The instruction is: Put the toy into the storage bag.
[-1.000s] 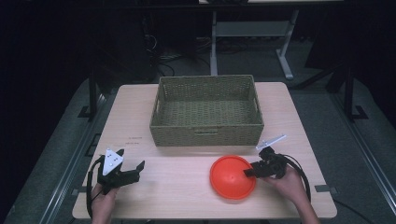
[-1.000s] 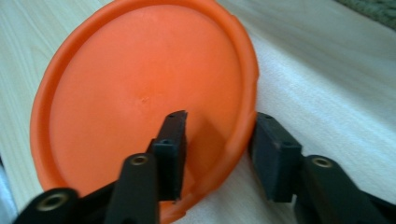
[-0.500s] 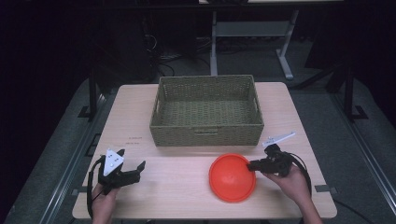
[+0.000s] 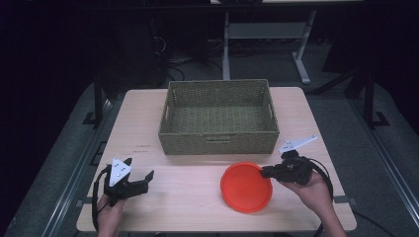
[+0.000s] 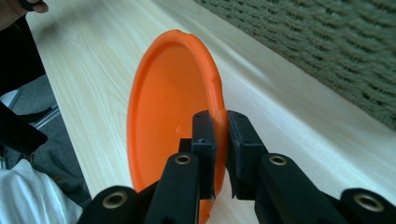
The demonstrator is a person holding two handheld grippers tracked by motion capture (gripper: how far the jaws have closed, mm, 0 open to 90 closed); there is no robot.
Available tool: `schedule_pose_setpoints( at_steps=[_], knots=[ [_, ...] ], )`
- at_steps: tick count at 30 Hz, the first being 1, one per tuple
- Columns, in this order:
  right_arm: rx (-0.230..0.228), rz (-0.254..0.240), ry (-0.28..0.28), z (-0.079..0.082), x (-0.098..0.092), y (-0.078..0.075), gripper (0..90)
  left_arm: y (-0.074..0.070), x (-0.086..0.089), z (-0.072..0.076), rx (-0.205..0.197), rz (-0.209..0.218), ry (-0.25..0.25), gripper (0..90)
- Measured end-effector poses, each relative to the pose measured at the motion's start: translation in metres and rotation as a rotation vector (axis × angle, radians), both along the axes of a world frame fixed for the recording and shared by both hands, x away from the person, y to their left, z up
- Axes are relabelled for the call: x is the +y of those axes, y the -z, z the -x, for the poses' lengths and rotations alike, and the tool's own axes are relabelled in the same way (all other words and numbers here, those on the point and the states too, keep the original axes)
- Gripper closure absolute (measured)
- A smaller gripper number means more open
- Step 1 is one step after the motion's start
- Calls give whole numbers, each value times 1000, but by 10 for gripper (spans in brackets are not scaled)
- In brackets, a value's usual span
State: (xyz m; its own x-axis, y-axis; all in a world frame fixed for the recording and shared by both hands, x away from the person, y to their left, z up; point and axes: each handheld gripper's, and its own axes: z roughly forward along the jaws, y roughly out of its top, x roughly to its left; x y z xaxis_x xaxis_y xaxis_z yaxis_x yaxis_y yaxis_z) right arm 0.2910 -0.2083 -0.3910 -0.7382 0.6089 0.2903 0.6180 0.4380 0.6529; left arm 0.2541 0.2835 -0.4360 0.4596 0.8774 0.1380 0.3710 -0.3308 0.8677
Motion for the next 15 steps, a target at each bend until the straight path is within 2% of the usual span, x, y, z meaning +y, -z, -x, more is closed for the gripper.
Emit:
schedule_pose_setpoints(
  at_steps=[7,11,15],
  knots=[
    [-18,-18,10,0,-6,-15,821,0,0,1,-2,9,-5,128],
    [-43,-9,9,-1,-6,-27,821,0,0,0,1,-1,2,128],
    [-42,-4,4,-3,-4,-37,821,0,0,0,4,1,0,128]
  ],
)
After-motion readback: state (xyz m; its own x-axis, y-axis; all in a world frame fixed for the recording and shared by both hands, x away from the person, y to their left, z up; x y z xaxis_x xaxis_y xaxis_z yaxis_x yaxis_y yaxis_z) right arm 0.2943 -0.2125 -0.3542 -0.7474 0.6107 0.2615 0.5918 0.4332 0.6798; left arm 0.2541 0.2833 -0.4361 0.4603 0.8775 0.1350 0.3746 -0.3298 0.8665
